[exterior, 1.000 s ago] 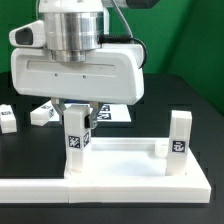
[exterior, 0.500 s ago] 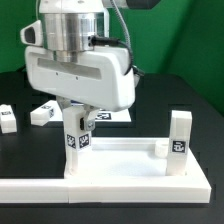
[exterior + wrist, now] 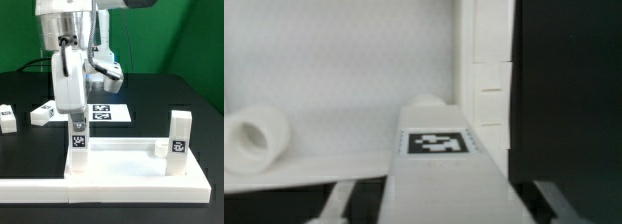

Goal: Assemble desk

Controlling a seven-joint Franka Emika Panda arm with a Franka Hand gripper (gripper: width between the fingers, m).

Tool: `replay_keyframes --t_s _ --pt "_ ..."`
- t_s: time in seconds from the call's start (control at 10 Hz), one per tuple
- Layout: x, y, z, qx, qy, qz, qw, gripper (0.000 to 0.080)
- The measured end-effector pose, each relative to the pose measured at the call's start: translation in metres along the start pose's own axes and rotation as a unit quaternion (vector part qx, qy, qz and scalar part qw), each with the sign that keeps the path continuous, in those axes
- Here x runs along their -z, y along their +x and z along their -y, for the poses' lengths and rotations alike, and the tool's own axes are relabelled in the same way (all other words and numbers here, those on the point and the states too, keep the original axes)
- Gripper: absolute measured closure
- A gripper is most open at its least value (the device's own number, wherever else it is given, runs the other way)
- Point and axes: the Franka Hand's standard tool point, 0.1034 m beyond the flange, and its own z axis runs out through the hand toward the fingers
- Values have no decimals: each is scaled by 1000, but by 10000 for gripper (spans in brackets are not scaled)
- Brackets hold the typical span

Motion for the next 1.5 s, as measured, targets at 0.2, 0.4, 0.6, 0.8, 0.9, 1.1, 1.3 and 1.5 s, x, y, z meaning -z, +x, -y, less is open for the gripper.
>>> replay_keyframes --t_s 0.2,0.4,0.6,0.8,0.9,1.1,1.3,1.5 --pt "0 0 0 4 0 0 1000 509" --pt "-2 2 -3 151 -13 -9 988 329" --pt "-7 2 -6 321 -23 -10 947 212" --pt "-8 3 -9 362 -24 -10 932 153" --pt "-8 4 -9 404 -24 -9 914 153" --pt "-3 4 -4 556 -36 -15 830 151" --pt "7 6 5 653 -38 -11 756 151" --pt "4 6 3 644 -40 -11 764 151"
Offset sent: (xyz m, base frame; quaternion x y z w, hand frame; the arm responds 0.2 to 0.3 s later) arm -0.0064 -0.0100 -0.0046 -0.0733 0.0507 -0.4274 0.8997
